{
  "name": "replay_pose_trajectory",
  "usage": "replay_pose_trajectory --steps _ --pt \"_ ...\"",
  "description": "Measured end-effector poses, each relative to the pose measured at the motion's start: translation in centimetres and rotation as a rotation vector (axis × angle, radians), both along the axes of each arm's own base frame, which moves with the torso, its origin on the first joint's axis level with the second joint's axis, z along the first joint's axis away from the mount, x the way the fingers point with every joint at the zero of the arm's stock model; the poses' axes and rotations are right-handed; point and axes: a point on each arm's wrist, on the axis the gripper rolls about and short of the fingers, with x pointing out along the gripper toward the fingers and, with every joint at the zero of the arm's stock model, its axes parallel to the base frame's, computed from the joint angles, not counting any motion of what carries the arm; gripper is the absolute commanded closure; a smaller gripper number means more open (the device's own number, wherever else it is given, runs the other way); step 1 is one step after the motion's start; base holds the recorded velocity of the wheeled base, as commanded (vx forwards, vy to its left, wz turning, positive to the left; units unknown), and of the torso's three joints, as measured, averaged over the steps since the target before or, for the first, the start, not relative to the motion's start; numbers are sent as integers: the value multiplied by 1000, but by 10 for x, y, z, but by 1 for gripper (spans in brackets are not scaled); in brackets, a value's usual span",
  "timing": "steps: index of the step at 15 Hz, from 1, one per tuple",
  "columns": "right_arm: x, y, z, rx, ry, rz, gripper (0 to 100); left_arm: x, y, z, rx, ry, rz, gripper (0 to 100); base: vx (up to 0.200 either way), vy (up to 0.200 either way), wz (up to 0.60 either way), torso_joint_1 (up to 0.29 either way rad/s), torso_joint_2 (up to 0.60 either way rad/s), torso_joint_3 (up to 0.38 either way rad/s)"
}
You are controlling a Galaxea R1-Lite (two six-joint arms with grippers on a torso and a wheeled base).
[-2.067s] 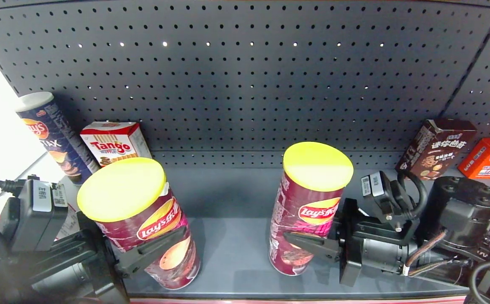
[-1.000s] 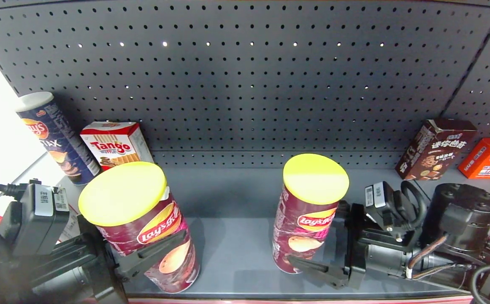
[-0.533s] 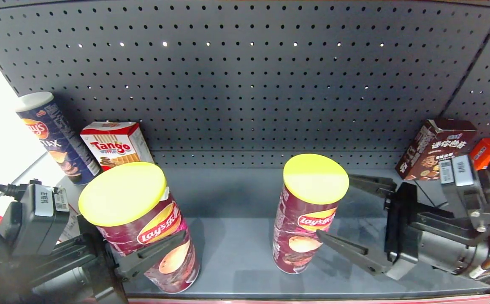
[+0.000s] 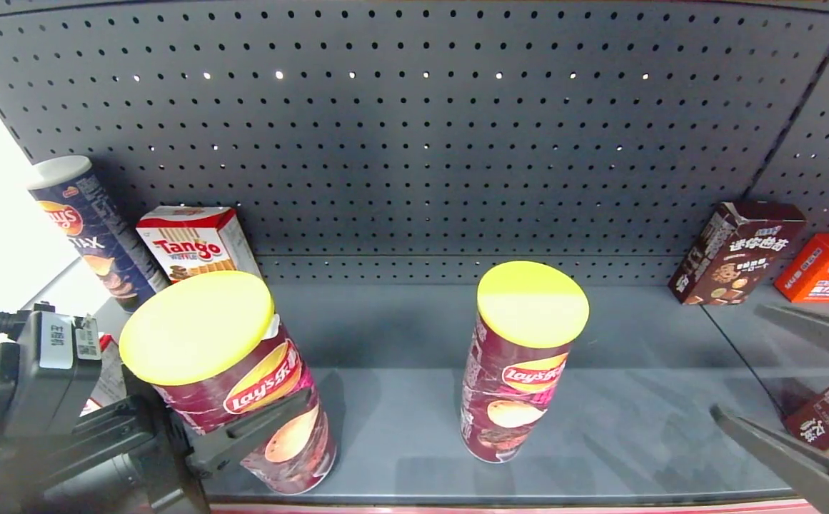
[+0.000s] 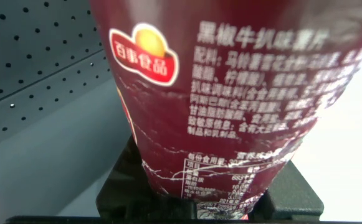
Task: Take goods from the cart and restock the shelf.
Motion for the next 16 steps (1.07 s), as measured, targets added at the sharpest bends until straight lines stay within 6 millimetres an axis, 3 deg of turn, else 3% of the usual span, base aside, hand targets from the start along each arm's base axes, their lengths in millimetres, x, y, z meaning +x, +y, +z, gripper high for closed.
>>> replay_pose_trajectory --steps 4,12,16 --pt "-43 -33 -34 -21 48 -52 0 -1 0 2 -3 -9 2 100 0 0 0 0 0 0" --pt "-92 -68 -121 -45 254 -46 0 -2 1 3 -8 -17 -1 100 0 0 0 0 0 0" --pt "-105 -76 -128 21 211 -52 0 -3 1 3 -7 -14 -4 100 0 0 0 0 0 0"
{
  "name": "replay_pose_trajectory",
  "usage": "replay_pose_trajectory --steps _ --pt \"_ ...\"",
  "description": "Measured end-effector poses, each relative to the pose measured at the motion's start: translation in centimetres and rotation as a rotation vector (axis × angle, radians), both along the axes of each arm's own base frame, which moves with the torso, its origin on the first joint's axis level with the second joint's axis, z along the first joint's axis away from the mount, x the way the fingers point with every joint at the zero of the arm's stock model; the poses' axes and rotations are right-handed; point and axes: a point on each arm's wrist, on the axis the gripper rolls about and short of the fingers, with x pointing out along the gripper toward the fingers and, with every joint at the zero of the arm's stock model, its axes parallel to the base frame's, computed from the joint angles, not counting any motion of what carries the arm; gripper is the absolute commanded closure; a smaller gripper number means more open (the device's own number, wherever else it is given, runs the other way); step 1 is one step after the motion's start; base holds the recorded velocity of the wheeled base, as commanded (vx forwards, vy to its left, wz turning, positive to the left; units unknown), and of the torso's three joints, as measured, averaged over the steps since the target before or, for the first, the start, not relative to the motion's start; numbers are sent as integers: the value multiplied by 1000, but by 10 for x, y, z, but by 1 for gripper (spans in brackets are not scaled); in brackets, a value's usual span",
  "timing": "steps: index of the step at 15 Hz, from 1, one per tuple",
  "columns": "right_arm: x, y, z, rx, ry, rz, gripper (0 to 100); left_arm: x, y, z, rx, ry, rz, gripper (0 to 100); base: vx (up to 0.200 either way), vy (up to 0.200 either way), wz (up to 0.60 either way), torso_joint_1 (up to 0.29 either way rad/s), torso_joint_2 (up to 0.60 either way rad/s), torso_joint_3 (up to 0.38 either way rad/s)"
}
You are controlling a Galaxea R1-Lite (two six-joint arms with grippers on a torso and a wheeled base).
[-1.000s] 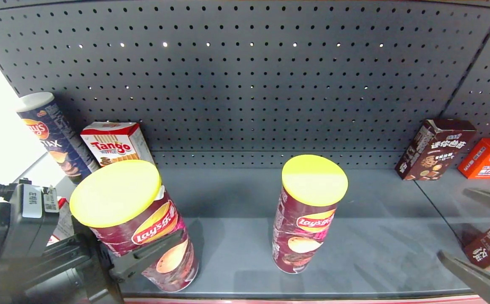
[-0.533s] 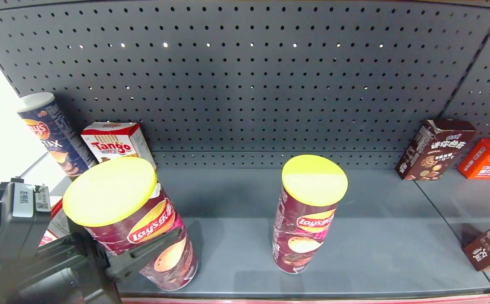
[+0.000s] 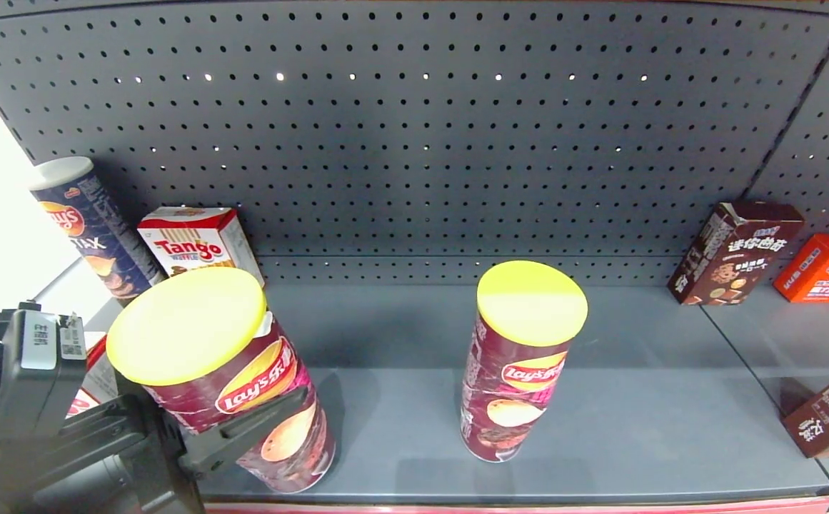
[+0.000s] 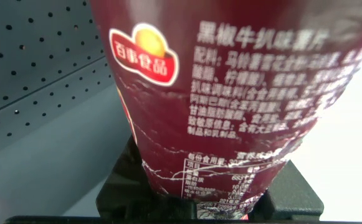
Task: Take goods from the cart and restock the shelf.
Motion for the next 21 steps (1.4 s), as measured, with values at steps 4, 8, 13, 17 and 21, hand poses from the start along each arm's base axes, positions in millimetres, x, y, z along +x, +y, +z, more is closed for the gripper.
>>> replay_pose_trajectory --steps 4,8,13,17,21 --pt "-3 -1 0 17 -29 -78 0 0 0 0 0 0 -2 100 0 0 0 0 0 0" --pt "0 7 1 -8 32 -388 0 -3 1 -2 2 3 -2 100 0 0 0 0 0 0" --pt "1 12 3 -3 19 -601 0 -9 5 -5 3 6 3 100 0 0 0 0 0 0" --pt "1 15 2 0 16 -463 0 -10 5 -3 -4 3 -1 100 0 0 0 0 0 0" --pt "1 11 2 36 21 -647 0 -6 3 6 -39 -2 0 100 0 0 0 0 0 0"
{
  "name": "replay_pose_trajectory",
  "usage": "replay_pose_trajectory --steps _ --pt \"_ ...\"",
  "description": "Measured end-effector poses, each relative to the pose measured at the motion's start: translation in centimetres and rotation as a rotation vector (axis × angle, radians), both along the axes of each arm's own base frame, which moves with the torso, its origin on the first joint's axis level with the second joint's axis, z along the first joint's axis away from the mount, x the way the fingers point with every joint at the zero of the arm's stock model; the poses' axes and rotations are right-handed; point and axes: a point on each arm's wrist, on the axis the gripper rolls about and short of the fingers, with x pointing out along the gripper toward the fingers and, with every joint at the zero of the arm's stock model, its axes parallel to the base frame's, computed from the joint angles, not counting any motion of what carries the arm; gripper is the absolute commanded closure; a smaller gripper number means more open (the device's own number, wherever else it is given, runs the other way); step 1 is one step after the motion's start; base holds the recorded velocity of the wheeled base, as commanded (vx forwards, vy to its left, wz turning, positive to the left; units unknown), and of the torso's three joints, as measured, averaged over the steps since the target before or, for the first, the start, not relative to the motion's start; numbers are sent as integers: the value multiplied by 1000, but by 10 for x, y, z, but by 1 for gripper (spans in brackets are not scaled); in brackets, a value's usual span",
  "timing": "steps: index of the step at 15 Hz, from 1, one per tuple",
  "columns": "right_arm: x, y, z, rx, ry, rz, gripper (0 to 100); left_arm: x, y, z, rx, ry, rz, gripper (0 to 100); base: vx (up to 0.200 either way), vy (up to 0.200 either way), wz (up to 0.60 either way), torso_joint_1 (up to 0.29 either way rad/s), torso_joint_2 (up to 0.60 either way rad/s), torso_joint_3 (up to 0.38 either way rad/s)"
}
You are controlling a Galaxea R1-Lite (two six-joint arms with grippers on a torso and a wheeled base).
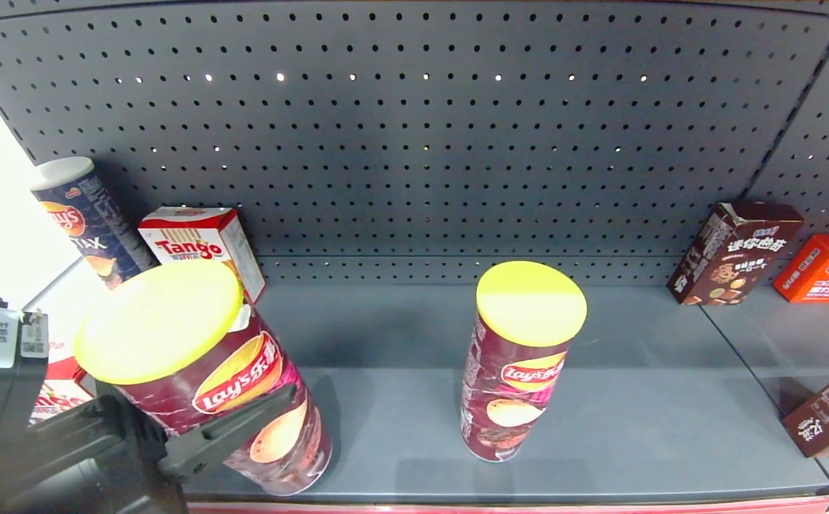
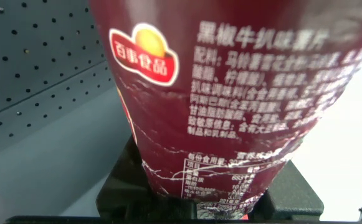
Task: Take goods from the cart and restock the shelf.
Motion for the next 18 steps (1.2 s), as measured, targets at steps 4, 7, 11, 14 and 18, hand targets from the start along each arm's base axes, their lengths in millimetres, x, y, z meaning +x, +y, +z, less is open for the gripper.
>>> replay_pose_trajectory --steps 4,7,11,14,18 --pt "0 0 0 10 0 -11 0 6 -2 14 -54 -11 24 100 0 0 0 0 0 0" --pt "-2 -1 -5 7 -16 -93 0 6 -2 15 -61 -9 23 100 0 0 0 0 0 0" --pt "-3 0 -9 10 -38 -61 0 7 -3 15 -60 -7 18 100 0 0 0 0 0 0" --pt "-4 0 -10 10 -42 -62 0 9 -4 14 -58 7 19 100 0 0 0 0 0 0" --pt "-4 0 -10 10 -42 -63 0 19 -7 12 -29 77 63 100 0 0 0 0 0 0"
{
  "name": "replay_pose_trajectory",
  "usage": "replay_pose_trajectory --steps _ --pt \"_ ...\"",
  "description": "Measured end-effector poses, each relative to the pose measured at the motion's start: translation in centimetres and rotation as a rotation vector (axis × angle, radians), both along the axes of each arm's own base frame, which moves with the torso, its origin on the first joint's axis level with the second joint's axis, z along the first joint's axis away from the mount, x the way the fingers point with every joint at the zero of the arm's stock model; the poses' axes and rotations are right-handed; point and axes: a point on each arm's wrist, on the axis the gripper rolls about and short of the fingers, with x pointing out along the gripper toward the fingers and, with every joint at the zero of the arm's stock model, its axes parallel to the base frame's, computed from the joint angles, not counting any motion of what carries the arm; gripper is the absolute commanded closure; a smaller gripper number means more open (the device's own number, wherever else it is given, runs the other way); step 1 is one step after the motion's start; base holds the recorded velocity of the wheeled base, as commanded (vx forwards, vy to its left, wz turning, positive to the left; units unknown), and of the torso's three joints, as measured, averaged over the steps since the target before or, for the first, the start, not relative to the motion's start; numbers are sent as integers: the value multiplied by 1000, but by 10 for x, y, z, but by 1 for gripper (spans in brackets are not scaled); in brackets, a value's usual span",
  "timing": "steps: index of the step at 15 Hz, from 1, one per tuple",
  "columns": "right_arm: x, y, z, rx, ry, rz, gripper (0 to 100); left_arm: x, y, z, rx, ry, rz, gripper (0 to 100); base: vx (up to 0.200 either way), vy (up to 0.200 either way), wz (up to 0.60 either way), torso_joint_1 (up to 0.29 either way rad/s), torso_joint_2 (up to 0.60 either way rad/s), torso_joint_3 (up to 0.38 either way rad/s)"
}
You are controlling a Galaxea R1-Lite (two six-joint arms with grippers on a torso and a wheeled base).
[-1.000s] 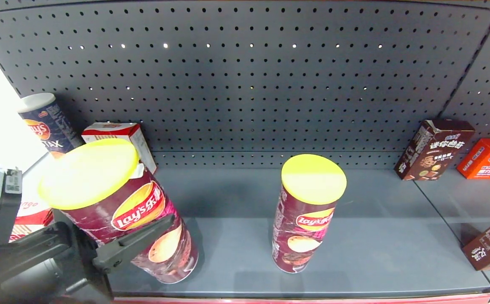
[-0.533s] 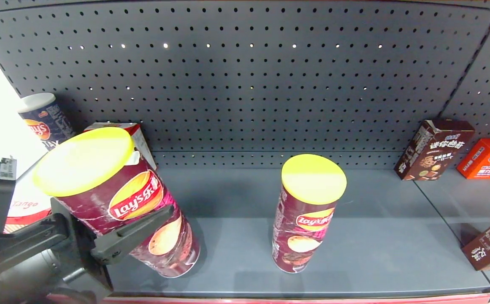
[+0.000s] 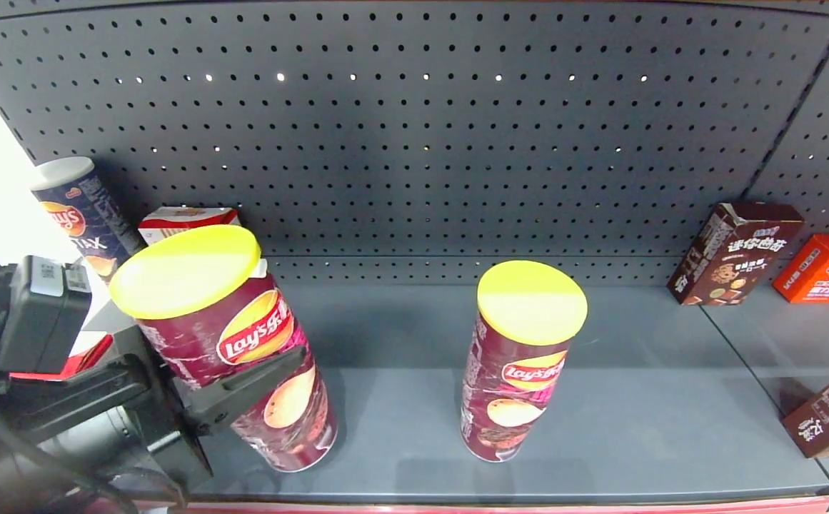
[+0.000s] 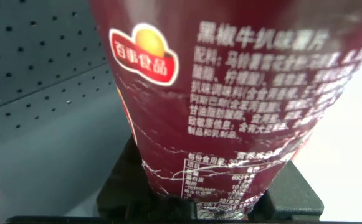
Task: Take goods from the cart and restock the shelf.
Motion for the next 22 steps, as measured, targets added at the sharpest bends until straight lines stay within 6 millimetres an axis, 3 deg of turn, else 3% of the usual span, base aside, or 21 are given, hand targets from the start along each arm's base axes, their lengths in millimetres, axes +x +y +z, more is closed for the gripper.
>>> replay_pose_trajectory --steps 5,9,18,22 --pt "0 0 0 0 0 1 0 41 -23 41 29 -33 -94 100 0 0 0 0 0 0" --pt "0 0 0 0 0 1 0 88 -50 54 53 -48 -203 100 0 0 0 0 0 0" --pt "0 0 0 0 0 0 0 170 -92 30 133 -63 -233 100 0 0 0 0 0 0" --pt "0 0 0 0 0 1 0 192 -108 22 131 -70 -243 100 0 0 0 0 0 0"
